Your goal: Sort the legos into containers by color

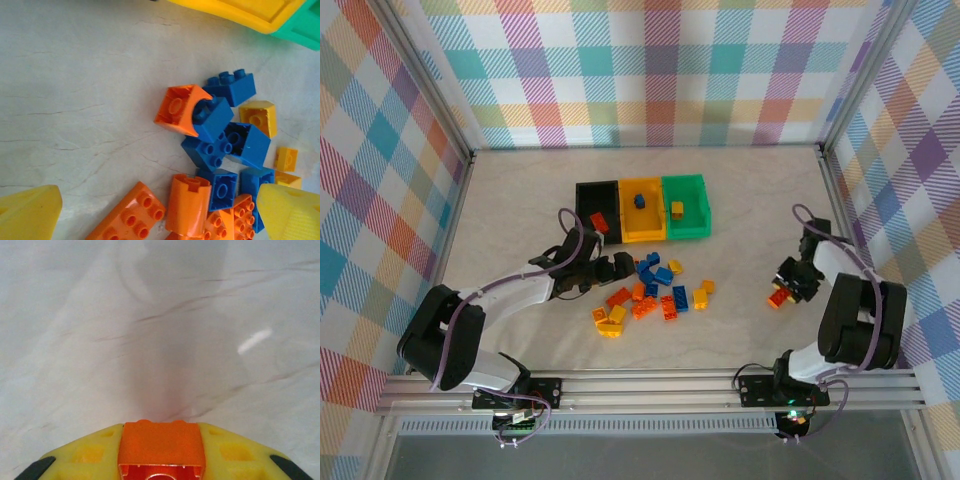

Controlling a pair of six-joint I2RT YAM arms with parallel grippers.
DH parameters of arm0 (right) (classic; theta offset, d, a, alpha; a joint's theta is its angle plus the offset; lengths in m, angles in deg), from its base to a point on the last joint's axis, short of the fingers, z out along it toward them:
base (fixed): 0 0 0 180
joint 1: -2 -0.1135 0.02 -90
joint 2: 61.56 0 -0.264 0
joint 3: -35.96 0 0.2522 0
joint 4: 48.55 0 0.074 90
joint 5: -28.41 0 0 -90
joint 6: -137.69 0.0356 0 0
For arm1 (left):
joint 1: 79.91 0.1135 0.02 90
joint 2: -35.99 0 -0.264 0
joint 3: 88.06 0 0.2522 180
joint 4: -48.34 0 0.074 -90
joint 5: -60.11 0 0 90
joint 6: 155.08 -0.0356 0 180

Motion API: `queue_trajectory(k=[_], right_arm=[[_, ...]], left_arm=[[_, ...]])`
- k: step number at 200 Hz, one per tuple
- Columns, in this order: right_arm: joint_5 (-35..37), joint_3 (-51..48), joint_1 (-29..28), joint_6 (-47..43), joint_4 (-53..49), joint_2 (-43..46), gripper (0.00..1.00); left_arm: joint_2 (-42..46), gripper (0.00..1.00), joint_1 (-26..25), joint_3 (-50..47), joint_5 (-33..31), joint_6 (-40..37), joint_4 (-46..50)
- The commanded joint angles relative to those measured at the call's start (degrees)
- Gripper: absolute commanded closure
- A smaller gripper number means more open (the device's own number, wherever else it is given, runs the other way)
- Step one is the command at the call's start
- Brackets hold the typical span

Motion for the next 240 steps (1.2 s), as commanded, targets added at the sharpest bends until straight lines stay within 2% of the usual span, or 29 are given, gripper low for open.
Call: queue_trajectory(k=[1, 30, 58, 85, 106, 126, 143, 159, 171, 181, 203, 214, 240], right_arm=[[-2.4, 7.9, -10.2, 1.2, 0.4, 2.0, 0.77], [-2.7, 22.4, -25.1, 1.7, -0.1, -4.5, 0.77], [-3.0, 43.8, -37.3, -2.1, -1.6, -18.6, 0.76], [-5.8, 62.2, -41.2, -3.2, -3.0, -32.7, 0.76], [-8.2, 80.9, -44.2, -5.6, -7.4, -45.8, 0.76], [-9.1, 105.8, -46.7, -6.7, -16.5, -60.8, 0.75], [-11.1, 131.6, -47.0, -4.7, -23.5, -74.4, 0.71], [-11.6, 120.3, -46.7, -2.6, -18.2, -71.4, 0.71], [-12.1, 117.3, -46.8, -3.1, -15.9, -71.1, 0.66], [-12.5, 118.5, -47.0, -3.2, -16.0, -72.2, 0.52], [-12.0, 126.9, -47.1, -4.4, -19.5, -75.6, 0.36], [-11.7, 131.9, -47.1, -4.9, -21.3, -77.1, 0.32], [-11.0, 132.0, -47.3, -6.0, -20.8, -74.8, 0.31]], left_arm=[[4.2, 0.00, 2.0, -0.1, -2.6, 1.4, 3.8], [9.5, 0.00, 4.0, -2.1, -6.2, 1.3, 7.1], [12.0, 0.00, 5.4, -2.3, -7.8, 1.4, 11.8], [14.2, 0.00, 6.6, -2.5, -9.0, 1.6, 14.8], [16.2, 0.00, 6.9, -2.6, -9.9, 1.6, 16.8], [17.4, 0.00, 7.2, -2.6, -9.9, 1.6, 18.4], [18.1, 0.00, 7.4, -2.7, -10.0, 1.6, 19.8], [18.8, 0.00, 7.5, -2.9, -10.1, 1.6, 20.8], [19.2, 0.00, 7.6, -2.8, -10.0, 1.4, 21.3], [19.4, 0.00, 7.7, -2.7, -10.1, 1.3, 21.8], [19.8, 0.00, 7.7, -2.3, -10.0, 1.1, 22.6], [20.1, 0.00, 7.8, -2.1, -9.9, 1.0, 22.7], [20.0, 0.00, 7.8, -1.9, -9.9, 0.9, 22.7]])
